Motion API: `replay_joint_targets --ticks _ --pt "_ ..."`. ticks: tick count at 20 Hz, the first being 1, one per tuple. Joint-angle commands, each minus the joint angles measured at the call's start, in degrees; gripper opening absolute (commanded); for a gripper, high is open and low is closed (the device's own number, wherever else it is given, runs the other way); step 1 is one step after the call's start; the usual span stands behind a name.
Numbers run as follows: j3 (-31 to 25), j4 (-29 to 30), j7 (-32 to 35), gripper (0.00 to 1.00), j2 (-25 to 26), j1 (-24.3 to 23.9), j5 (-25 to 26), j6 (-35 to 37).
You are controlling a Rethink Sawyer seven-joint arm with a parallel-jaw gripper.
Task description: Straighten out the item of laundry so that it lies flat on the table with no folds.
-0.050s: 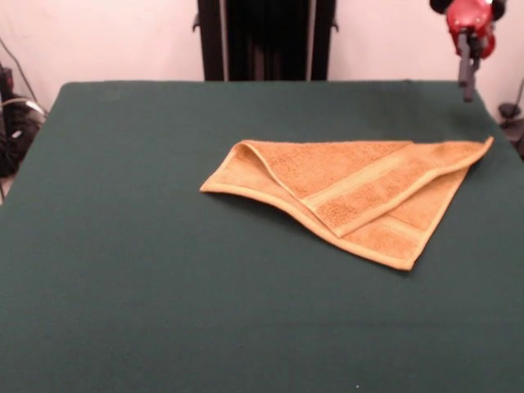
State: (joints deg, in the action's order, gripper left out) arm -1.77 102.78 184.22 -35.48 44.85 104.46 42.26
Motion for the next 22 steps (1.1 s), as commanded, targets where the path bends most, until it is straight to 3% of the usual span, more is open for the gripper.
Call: replay_joint_targets --ticks 1,4,7,10,14,22 --pt "-2.87 6.68 8.14 1.0 -8.66 -1.19 -3.55 -8.14" --pt "1.45 9.09 -2.3 1.0 -16.57 -4.44 -10.59 -12.0" --pt "4.74 10.82 -8.66 1.0 -22.88 -7.64 -14.1 -16.31" --pt "8.42 12.46 -19.89 1.0 -29.15 -12.98 -20.13 -23.69" --pt "10.27 13.15 -31.36 1.0 -30.51 -22.26 -25.51 -30.41" --pt "13.09 9.81 -27.88 1.0 -26.42 -28.15 -18.04 -38.47"
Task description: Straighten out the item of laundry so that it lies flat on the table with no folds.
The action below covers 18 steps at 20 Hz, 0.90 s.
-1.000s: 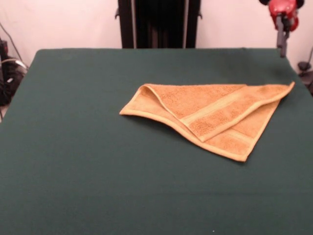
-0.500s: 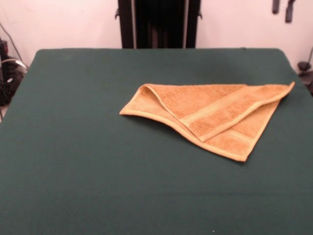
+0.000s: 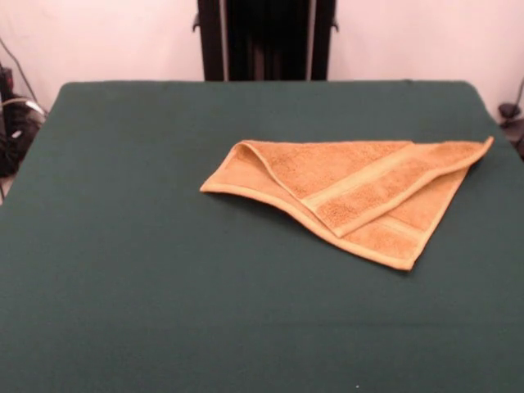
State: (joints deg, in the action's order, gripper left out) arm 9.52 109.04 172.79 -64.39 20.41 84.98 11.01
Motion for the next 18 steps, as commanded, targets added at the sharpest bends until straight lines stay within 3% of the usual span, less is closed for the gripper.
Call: replay_joint_targets --ticks 1,6,10,11,18 --pt "1.96 3.11 -16.05 1.0 2.85 -4.12 1.91 -7.84" --pt "6.56 -2.37 -8.65 1.0 8.12 -3.61 6.75 -13.24" --pt "27.09 -14.06 18.08 1.0 20.47 11.87 20.27 -26.4" --pt "29.48 -15.59 21.24 1.0 21.71 13.61 21.55 -28.32" --pt "37.02 -22.6 28.5 1.0 26.86 13.62 24.13 -38.24"
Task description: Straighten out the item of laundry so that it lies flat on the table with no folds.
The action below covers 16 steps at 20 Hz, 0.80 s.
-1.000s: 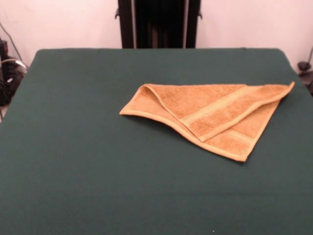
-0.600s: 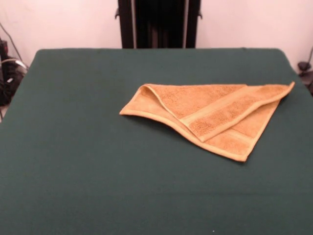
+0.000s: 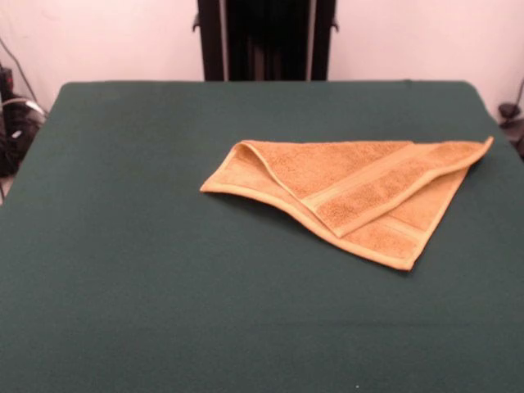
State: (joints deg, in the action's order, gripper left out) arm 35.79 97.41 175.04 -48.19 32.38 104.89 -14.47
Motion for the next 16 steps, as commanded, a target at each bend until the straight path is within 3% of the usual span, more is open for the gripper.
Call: replay_joint_targets --ticks 1,5,11,16 --pt "11.3 -11.72 26.98 1.0 11.3 1.36 4.1 -13.82" --pt "12.55 -15.49 30.47 1.0 15.21 -1.21 2.99 -16.87" --pt "10.93 -17.12 27.99 1.0 18.72 -6.01 -0.3 -16.21" --pt "15.23 -20.47 32.44 1.0 22.77 -6.21 1.23 -19.71"
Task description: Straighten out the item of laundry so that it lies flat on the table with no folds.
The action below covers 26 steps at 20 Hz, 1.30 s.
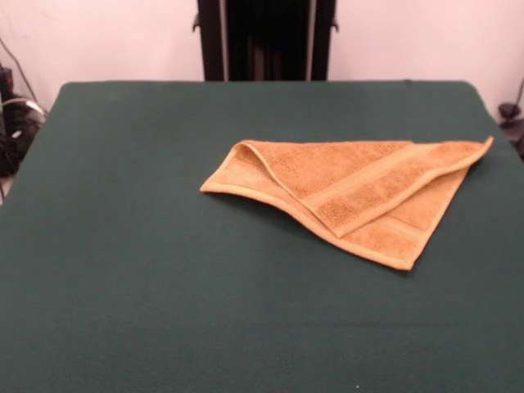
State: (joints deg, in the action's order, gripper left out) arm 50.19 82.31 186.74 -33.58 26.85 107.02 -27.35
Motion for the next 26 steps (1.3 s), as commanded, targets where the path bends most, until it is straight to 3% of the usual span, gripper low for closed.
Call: replay_joint_targets --ticks 1,6,10,15,20,26 --pt "1.42 -6.16 21.07 1.0 8.65 -0.89 -0.97 -7.11" --pt "5.96 -9.95 28.53 1.0 12.4 -2.22 -4.12 -7.0" --pt "6.24 -12.55 29.39 1.0 15.91 -3.26 -6.02 -5.73" --pt "4.78 -13.88 27.6 1.0 17.84 -3.75 -7.75 -5.19" --pt "2.25 -14.98 24.34 1.0 18.99 -5.05 -6.56 -9.59" --pt "0.62 -14.72 20.46 1.0 20.92 -5.93 -8.24 -7.41"
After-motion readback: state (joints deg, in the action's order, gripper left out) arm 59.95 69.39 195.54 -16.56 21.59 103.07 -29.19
